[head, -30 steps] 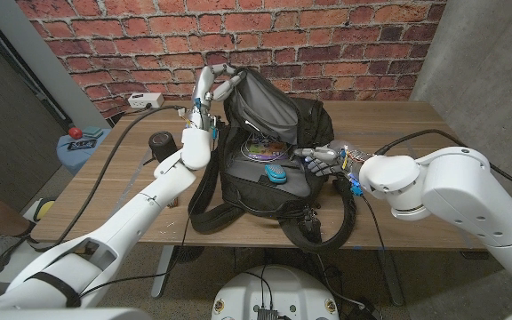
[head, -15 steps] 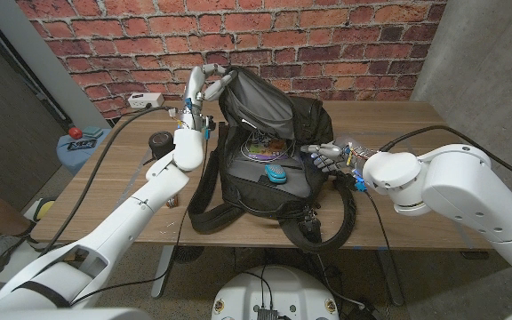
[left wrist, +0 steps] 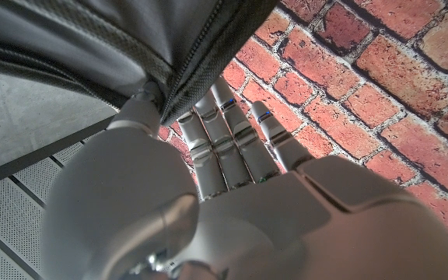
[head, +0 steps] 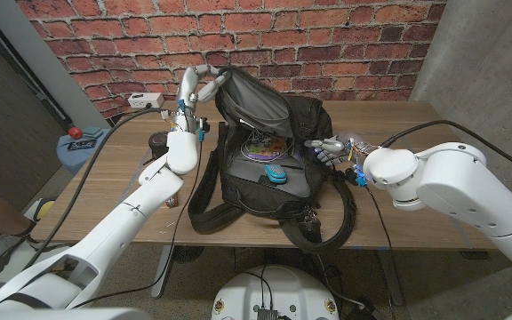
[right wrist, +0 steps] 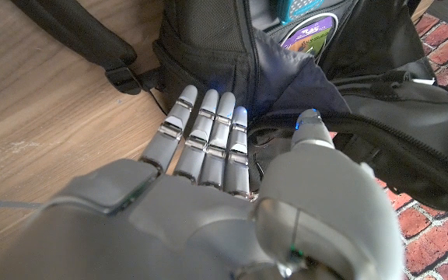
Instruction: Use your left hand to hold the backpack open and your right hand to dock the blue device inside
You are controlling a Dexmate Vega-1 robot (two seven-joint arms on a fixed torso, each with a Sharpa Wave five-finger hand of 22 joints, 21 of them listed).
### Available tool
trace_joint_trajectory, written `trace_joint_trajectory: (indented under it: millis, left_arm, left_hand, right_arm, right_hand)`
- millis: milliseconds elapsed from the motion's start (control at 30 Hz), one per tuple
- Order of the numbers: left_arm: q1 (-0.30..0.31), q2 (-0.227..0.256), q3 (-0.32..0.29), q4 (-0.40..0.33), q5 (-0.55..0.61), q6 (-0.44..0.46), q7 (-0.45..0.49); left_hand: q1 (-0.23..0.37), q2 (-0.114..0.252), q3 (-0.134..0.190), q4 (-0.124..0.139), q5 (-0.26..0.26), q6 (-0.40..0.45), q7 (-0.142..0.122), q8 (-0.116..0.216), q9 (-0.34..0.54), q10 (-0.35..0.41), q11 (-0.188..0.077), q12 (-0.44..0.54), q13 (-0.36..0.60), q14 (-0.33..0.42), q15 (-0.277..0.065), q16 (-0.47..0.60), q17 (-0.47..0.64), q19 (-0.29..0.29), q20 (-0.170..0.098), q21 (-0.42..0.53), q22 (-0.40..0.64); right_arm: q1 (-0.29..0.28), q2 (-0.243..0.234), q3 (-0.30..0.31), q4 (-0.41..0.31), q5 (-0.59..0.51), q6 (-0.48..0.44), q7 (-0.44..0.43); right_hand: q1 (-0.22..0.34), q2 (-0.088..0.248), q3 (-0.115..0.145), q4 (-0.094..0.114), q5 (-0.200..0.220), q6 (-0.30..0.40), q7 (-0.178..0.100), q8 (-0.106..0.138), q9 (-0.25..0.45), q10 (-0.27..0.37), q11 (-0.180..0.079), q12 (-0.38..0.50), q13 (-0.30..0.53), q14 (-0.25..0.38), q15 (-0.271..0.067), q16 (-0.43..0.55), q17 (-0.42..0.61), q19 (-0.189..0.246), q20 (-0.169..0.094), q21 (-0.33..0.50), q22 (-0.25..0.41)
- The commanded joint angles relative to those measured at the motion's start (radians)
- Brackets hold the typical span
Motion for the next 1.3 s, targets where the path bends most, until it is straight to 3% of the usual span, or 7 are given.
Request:
trace_joint_trajectory:
  millis: [33, 867, 1300]
  left_arm:
    - [0.027, 0.015, -0.018, -0.026, -0.019, -0.003, -0.021]
    - [0.026, 0.052, -0.021, -0.015, -0.064, -0.056, -0.128]
    - [0.012, 0.087, -0.009, -0.012, -0.125, -0.095, -0.255]
  left_hand:
    - [0.003, 0.013, -0.003, -0.002, 0.004, 0.0, 0.004, 0.009, 0.003, -0.006, -0.009, 0.001, 0.002, -0.006, 0.003, -0.005, 0.003, -0.002, 0.002, -0.004, 0.003]
    - [-0.001, 0.006, -0.011, -0.002, -0.003, 0.013, -0.002, 0.006, -0.009, 0.008, -0.013, -0.011, -0.027, -0.013, 0.001, -0.005, 0.005, -0.003, -0.002, -0.004, 0.003]
    - [-0.005, 0.003, -0.019, 0.0, -0.012, 0.013, -0.008, 0.0, -0.015, 0.005, -0.023, -0.031, -0.052, -0.028, -0.004, -0.007, 0.006, -0.001, -0.005, -0.003, 0.003]
  right_arm:
    - [-0.006, -0.004, 0.0, 0.019, -0.05, 0.014, -0.024]
    - [-0.039, 0.026, 0.032, 0.12, -0.17, 0.091, -0.055]
    - [-0.07, 0.039, 0.067, 0.169, -0.189, 0.173, -0.04]
  right_hand:
    - [0.008, 0.012, 0.007, -0.008, 0.002, 0.005, -0.005, 0.003, 0.002, 0.008, -0.007, -0.003, 0.001, 0.006, -0.006, 0.002, 0.004, 0.007, -0.006, 0.004, 0.003]
    - [0.018, 0.02, 0.009, -0.016, -0.007, 0.019, -0.022, 0.007, 0.0, 0.019, -0.021, -0.004, -0.001, 0.011, -0.019, 0.011, 0.016, 0.014, -0.018, 0.006, 0.003]
    - [0.016, 0.024, 0.009, -0.017, -0.012, 0.024, -0.026, 0.008, 0.0, 0.022, -0.025, -0.009, -0.007, 0.015, -0.023, 0.012, 0.019, 0.016, -0.022, 0.007, 0.003]
